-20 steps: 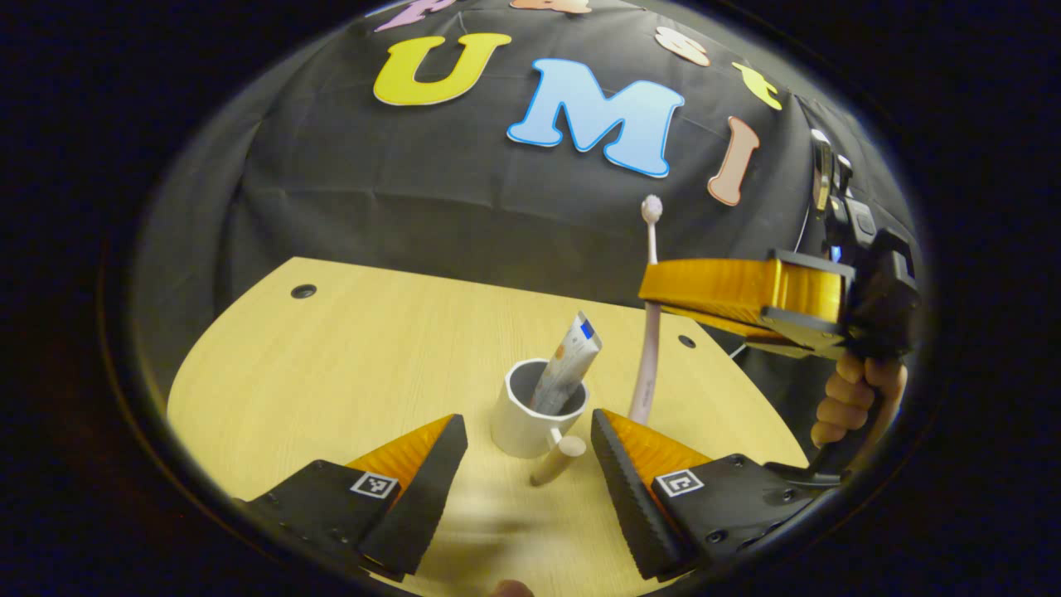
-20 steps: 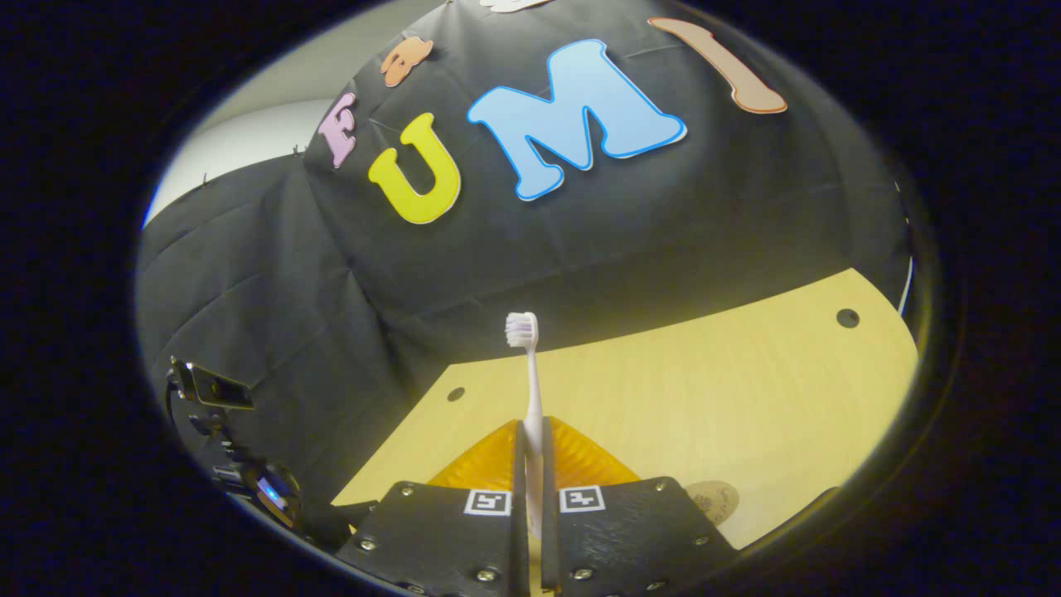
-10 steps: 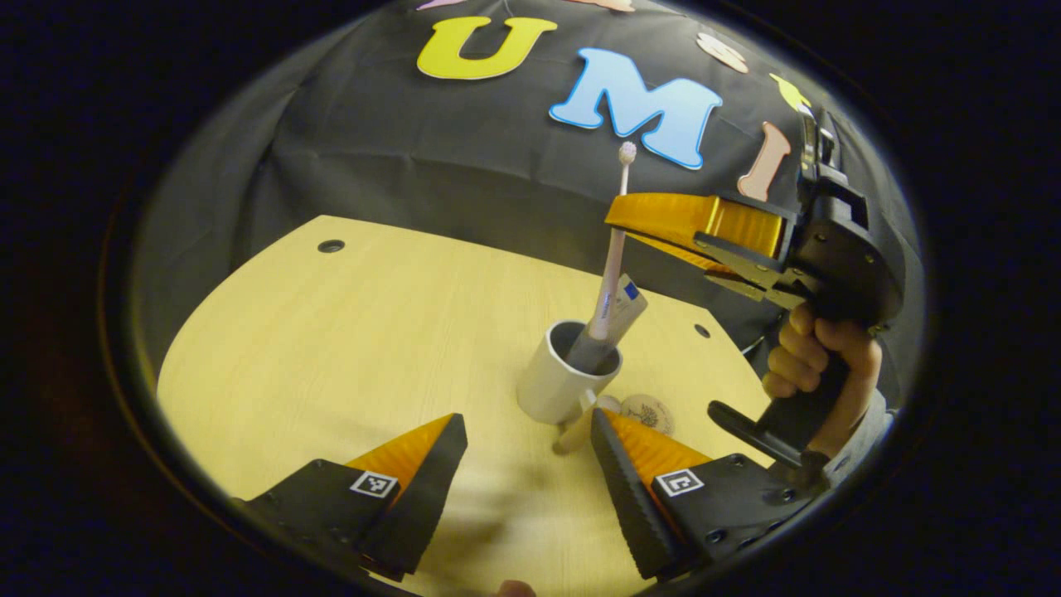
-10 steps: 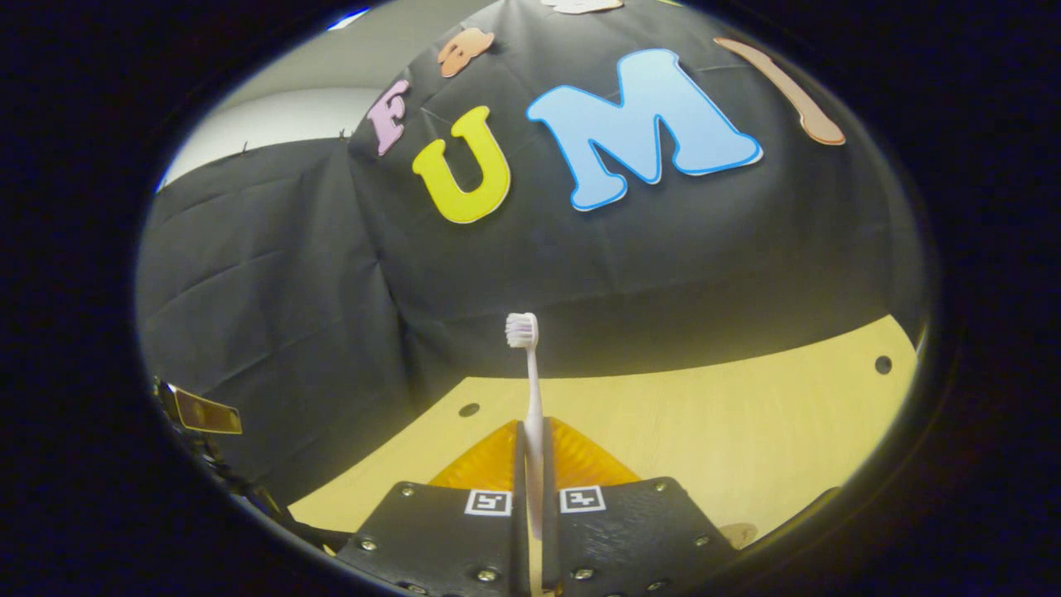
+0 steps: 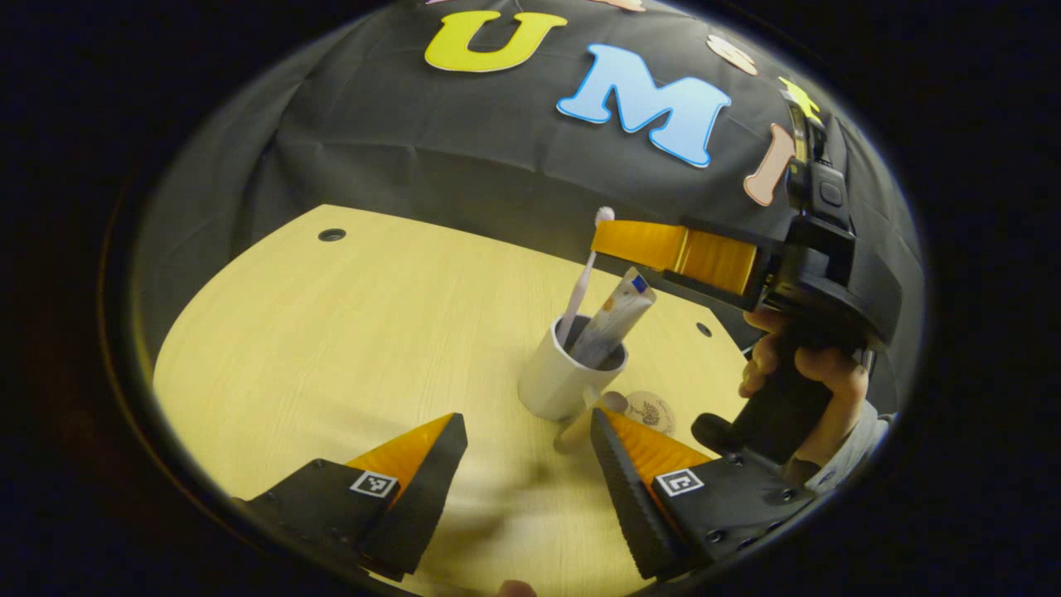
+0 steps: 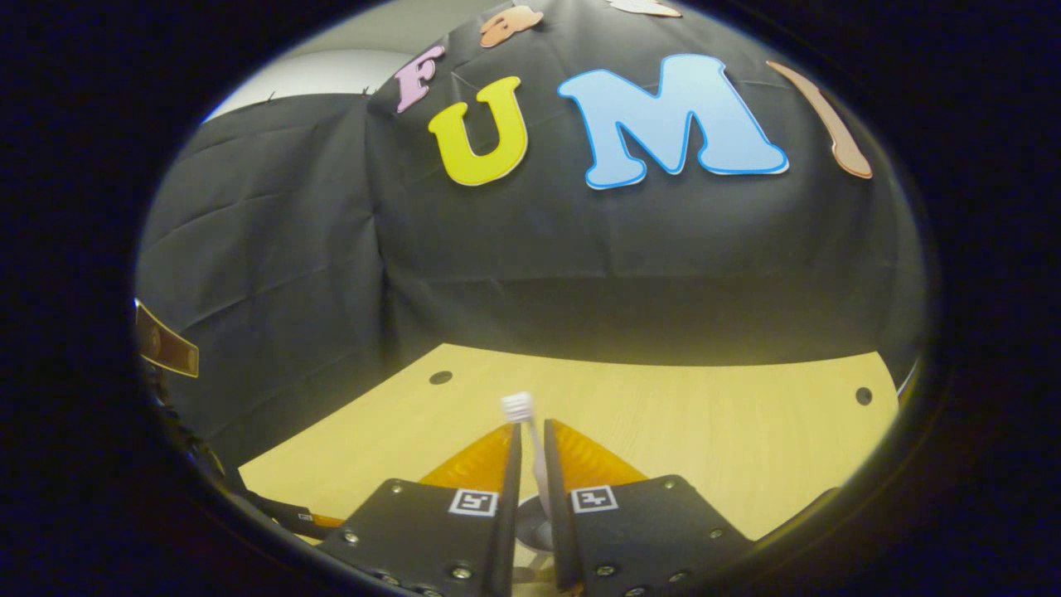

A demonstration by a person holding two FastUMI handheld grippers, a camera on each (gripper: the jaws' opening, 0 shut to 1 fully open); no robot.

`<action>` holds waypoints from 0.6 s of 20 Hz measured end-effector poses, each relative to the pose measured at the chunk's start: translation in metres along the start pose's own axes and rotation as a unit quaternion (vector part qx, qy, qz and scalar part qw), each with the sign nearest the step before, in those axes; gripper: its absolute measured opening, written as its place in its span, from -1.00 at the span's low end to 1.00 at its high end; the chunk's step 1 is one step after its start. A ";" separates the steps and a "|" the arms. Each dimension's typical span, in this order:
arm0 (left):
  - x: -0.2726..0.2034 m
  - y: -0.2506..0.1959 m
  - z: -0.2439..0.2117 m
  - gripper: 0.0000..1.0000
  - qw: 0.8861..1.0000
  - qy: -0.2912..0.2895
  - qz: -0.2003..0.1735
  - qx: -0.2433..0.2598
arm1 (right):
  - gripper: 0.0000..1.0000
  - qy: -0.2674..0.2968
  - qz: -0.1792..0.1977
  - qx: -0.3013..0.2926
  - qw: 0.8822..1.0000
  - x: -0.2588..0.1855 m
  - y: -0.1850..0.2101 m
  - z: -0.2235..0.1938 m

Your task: Put the toothbrush and toothpaste on the desktop into the cup, then pick up the cup and place it on the coaster on the desktop.

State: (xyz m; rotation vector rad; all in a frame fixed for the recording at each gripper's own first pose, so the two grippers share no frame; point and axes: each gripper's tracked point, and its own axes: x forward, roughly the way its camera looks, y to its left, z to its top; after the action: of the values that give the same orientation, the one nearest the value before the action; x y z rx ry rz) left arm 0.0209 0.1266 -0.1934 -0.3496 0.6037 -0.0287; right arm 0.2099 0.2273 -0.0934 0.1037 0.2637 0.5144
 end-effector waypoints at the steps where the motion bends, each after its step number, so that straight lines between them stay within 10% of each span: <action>1: 0.000 -0.001 0.000 0.94 1.000 0.000 0.000 0.000 | -0.39 0.005 0.003 0.000 1.000 -0.003 0.000 -0.001; 5: 0.002 -0.003 -0.003 0.95 1.000 0.001 -0.004 0.003 | 0.30 0.001 -0.004 -0.003 1.000 -0.016 -0.004 0.007; 12: 0.004 -0.026 0.004 0.89 1.000 0.002 -0.010 0.017 | 0.29 -0.038 -0.055 -0.018 0.998 -0.057 -0.025 0.039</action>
State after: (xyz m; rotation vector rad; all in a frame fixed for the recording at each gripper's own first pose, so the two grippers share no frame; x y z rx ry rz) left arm 0.0281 0.1027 -0.1840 -0.3217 0.6027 -0.0581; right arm 0.1842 0.1759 -0.0472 0.0723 0.1843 0.4043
